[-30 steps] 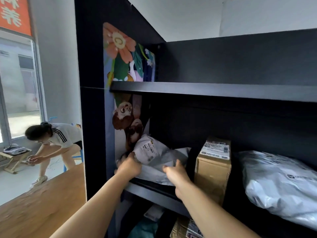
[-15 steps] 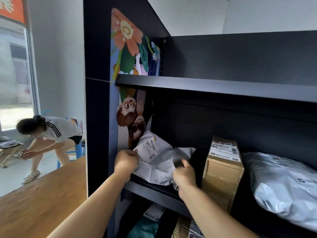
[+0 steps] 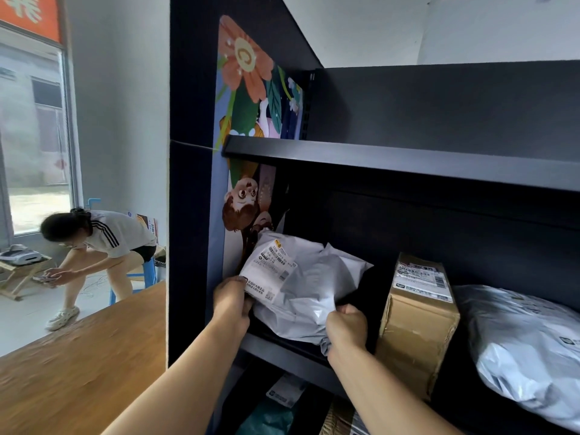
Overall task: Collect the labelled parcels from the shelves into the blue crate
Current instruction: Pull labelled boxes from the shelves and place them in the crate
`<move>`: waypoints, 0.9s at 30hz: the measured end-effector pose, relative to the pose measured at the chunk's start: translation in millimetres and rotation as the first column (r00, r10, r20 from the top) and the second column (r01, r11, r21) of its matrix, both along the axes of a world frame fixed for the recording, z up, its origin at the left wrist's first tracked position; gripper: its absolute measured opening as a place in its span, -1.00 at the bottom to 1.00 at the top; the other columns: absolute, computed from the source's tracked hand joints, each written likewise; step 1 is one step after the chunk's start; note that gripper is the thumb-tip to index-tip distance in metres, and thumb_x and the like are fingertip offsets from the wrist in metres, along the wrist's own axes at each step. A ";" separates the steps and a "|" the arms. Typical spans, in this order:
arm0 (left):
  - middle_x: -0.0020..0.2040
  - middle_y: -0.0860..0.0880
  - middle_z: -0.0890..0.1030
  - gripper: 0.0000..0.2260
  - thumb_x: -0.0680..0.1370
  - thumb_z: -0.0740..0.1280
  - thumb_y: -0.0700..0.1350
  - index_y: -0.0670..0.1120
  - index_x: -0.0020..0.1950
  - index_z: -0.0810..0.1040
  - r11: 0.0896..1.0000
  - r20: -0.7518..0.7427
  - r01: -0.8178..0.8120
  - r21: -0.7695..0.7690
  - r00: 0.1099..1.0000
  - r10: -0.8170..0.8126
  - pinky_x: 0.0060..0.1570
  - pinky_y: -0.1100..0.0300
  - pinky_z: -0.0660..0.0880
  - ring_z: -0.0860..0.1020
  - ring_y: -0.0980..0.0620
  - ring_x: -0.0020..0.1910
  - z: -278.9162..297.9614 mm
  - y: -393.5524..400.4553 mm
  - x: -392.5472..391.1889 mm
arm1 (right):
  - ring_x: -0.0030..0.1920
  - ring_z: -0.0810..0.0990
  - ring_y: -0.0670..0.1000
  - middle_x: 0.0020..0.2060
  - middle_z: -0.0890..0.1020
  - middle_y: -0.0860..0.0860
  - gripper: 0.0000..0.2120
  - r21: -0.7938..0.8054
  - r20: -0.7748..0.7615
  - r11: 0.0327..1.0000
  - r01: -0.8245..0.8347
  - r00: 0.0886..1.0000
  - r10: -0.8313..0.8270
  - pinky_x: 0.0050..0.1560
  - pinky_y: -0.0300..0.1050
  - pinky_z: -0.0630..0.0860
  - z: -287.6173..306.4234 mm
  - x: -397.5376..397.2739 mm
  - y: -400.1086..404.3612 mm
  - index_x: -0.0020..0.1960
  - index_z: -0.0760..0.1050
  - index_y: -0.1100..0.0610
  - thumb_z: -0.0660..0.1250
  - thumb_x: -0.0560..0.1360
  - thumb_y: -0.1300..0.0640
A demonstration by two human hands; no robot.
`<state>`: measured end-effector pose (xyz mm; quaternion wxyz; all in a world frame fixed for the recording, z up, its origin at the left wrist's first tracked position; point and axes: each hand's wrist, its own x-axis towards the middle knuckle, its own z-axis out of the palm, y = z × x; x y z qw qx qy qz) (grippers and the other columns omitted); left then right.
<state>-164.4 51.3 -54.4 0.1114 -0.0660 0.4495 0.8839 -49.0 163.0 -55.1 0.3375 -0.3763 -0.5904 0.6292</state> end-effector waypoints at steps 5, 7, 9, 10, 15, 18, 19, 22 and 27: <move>-0.15 -0.12 0.53 -0.81 0.58 0.13 -0.33 -0.17 -0.15 0.48 0.993 -0.006 0.029 0.115 1.000 -0.028 0.15 0.01 0.45 0.51 -0.02 -0.17 2.8 1.1 1.5 | -0.45 0.38 0.01 -0.46 0.46 0.07 -0.70 0.000 -0.066 1.000 0.028 0.997 -0.028 -0.41 -0.20 0.30 -1.4 -2.0 0.8 -0.39 0.36 0.18 0.10 0.37 0.51; -0.16 -0.12 0.53 -0.81 0.59 0.13 -0.33 -0.18 -0.14 0.47 0.991 -0.017 0.034 0.133 0.999 -0.032 0.12 0.01 0.47 0.51 -0.02 -0.17 3.6 1.7 1.6 | -0.44 0.38 0.00 -0.46 0.47 0.07 -0.69 0.008 -0.078 0.999 0.031 0.996 -0.031 -0.40 -0.20 0.30 -2.0 -4.1 3.1 -0.40 0.37 0.17 0.10 0.36 0.51; -0.16 -0.12 0.52 -0.81 0.58 0.13 -0.34 -0.18 -0.15 0.46 0.992 -0.019 0.029 0.125 0.999 -0.027 0.06 0.02 0.49 0.51 -0.02 -0.18 4.3 2.0 1.9 | -0.45 0.37 0.00 -0.46 0.47 0.07 -0.69 0.018 -0.075 0.999 0.029 0.997 -0.028 -0.42 -0.20 0.28 -1.9 -4.5 5.0 -0.40 0.37 0.17 0.11 0.36 0.51; -0.16 -0.12 0.52 -0.81 0.58 0.13 -0.34 -0.17 -0.16 0.46 0.993 -0.023 0.022 0.113 1.000 -0.020 0.05 0.02 0.49 0.51 -0.02 -0.18 4.4 2.1 1.6 | -0.46 0.36 0.00 -0.47 0.46 0.06 -0.70 0.022 -0.073 0.999 0.024 0.997 -0.022 -0.43 -0.21 0.27 -1.6 -4.3 5.4 -0.39 0.37 0.18 0.11 0.37 0.51; -0.21 -0.11 0.54 -0.85 0.60 0.14 -0.29 -0.17 -0.08 0.48 0.990 -0.102 -0.012 -0.139 0.995 -0.002 -0.18 0.12 0.48 0.49 -0.02 -0.27 3.7 1.8 2.0 | -0.41 0.40 0.01 -0.41 0.50 0.07 -0.71 0.028 -0.021 0.998 -0.051 0.998 0.052 -0.43 -0.22 0.28 -3.8 -3.0 8.8 -0.34 0.41 0.19 0.08 0.42 0.47; -0.07 -0.16 0.61 -0.83 0.58 0.16 -0.25 -0.15 0.03 0.53 0.933 -0.182 -0.010 -0.360 0.982 -0.059 -0.09 0.04 0.55 0.58 -0.13 -0.11 6.4 2.8 -4.8 | -0.16 0.53 0.08 -0.14 0.58 0.10 -0.73 0.074 0.061 0.986 -0.150 0.987 0.146 -0.31 -0.20 0.41 -0.4 -1.3 8.0 -0.01 0.49 0.17 0.08 0.48 0.39; -0.01 -0.17 0.61 -0.81 0.58 0.17 -0.23 -0.16 0.12 0.52 0.887 -0.198 -0.017 -0.461 0.977 -0.084 0.01 -0.01 0.56 0.58 -0.17 -0.02 8.9 4.3 -7.7 | -0.06 0.55 0.10 -0.01 0.58 0.11 -0.69 0.104 0.091 0.977 -0.184 0.980 0.175 -0.22 -0.17 0.48 1.4 -1.4 7.2 0.13 0.47 0.15 0.08 0.48 0.36; 0.29 -0.22 0.43 -0.56 0.54 0.27 -0.06 -0.10 0.40 0.33 0.630 -0.226 -0.055 -0.775 0.954 -0.195 0.23 -0.12 0.45 0.45 -0.24 0.25 21.3 11.5 -3.6 | 0.27 0.46 0.13 0.30 0.45 0.11 -0.51 0.297 0.149 0.937 -0.187 0.978 0.148 0.28 0.01 0.44 14.5 3.1 1.0 0.37 0.35 0.12 0.13 0.45 0.33; 0.39 -0.24 0.32 -0.46 0.48 0.31 0.08 -0.03 0.43 0.33 0.445 -0.421 -0.244 -0.862 0.832 -0.360 0.38 -0.09 0.27 0.30 -0.26 0.37 49.7 43.0 36.6 | 0.23 0.38 -0.08 0.30 0.36 0.00 -0.53 0.478 -0.056 0.863 -0.163 0.975 0.215 0.24 -0.20 0.33 70.5 29.6 -21.4 0.35 0.37 0.04 0.13 0.49 0.35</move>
